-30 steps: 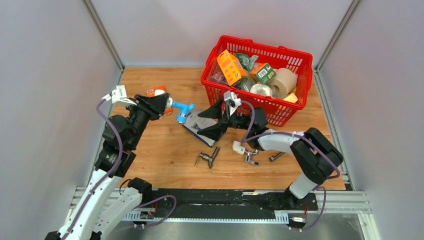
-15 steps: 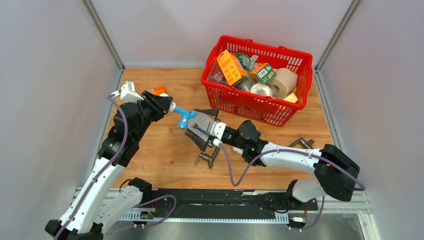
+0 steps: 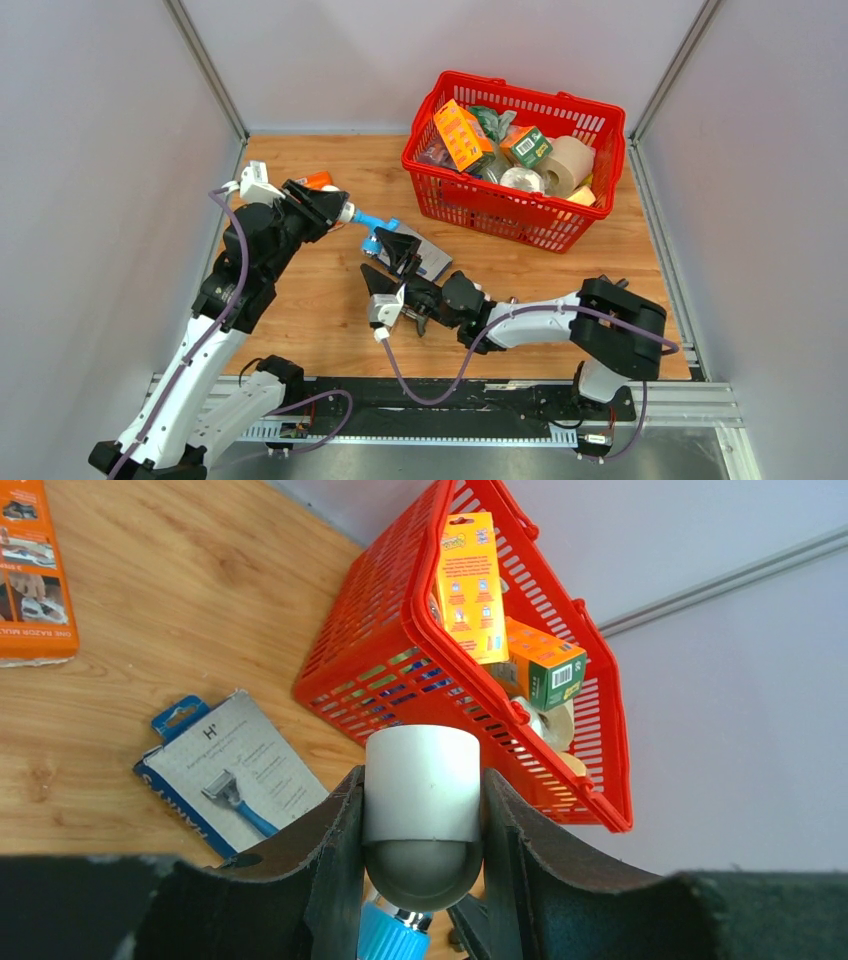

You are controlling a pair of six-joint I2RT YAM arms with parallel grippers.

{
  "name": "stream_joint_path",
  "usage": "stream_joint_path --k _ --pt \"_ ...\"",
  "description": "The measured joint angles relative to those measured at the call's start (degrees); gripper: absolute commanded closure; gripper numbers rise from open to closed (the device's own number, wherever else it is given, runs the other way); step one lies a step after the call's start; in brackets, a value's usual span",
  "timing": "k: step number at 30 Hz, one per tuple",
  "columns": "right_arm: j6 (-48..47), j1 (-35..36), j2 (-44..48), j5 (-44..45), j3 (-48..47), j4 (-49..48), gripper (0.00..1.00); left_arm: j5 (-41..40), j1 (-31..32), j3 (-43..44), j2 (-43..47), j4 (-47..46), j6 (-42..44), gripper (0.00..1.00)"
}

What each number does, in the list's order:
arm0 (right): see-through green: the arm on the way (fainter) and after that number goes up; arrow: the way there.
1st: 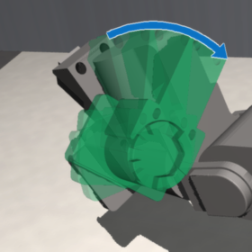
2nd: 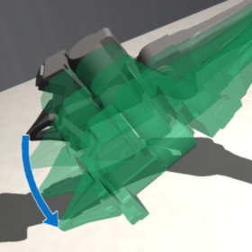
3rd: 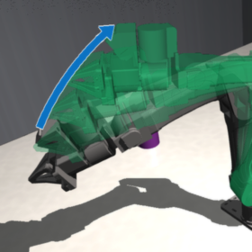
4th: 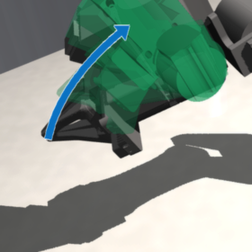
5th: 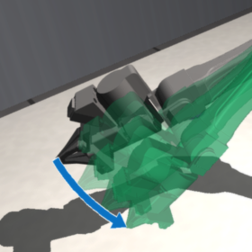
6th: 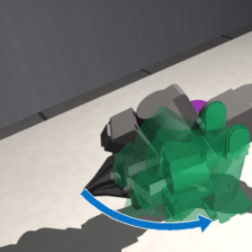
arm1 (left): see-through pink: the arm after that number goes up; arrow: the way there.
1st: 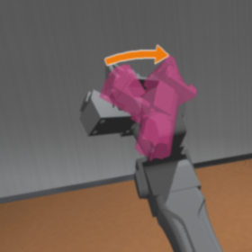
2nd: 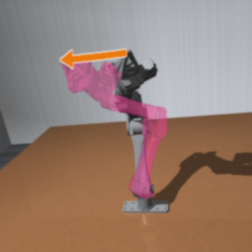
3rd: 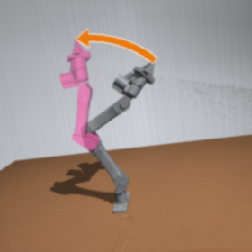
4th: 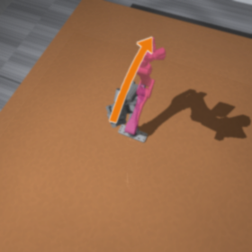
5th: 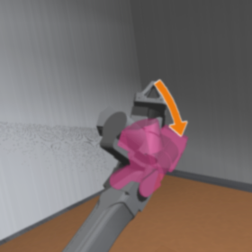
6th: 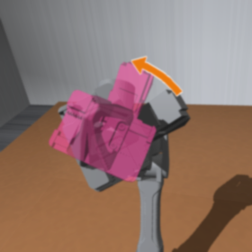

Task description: Install the water faucets

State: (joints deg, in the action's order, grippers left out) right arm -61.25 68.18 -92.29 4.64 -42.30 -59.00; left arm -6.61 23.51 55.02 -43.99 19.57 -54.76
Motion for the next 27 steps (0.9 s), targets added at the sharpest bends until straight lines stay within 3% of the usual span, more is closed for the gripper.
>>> stream_joint_path --k 6,11,15,21,27 --pt "-7.06 0.42 -6.12 6.8 -0.13 -11.39 0.1 1.68 -0.02 0.0 0.31 0.31 -0.57 1.0" --pt "-8.55 0.42 -8.0 9.77 -0.63 -14.19 0.21 2.67 -0.02 0.0 0.5 1.11 -0.42 1.0" --pt "-7.52 0.39 -7.69 9.31 -0.68 -15.15 0.43 3.72 -0.02 0.0 0.87 1.22 1.16 1.0" --pt "3.15 -0.48 0.57 2.73 -0.07 -7.67 0.7 3.89 -0.5 -0.02 2.91 -1.86 7.26 1.0" --pt "23.63 -8.2 9.94 -16.24 -2.75 6.45 0.81 10.05 -0.42 -2.51 6.32 -10.4 17.07 1.0"
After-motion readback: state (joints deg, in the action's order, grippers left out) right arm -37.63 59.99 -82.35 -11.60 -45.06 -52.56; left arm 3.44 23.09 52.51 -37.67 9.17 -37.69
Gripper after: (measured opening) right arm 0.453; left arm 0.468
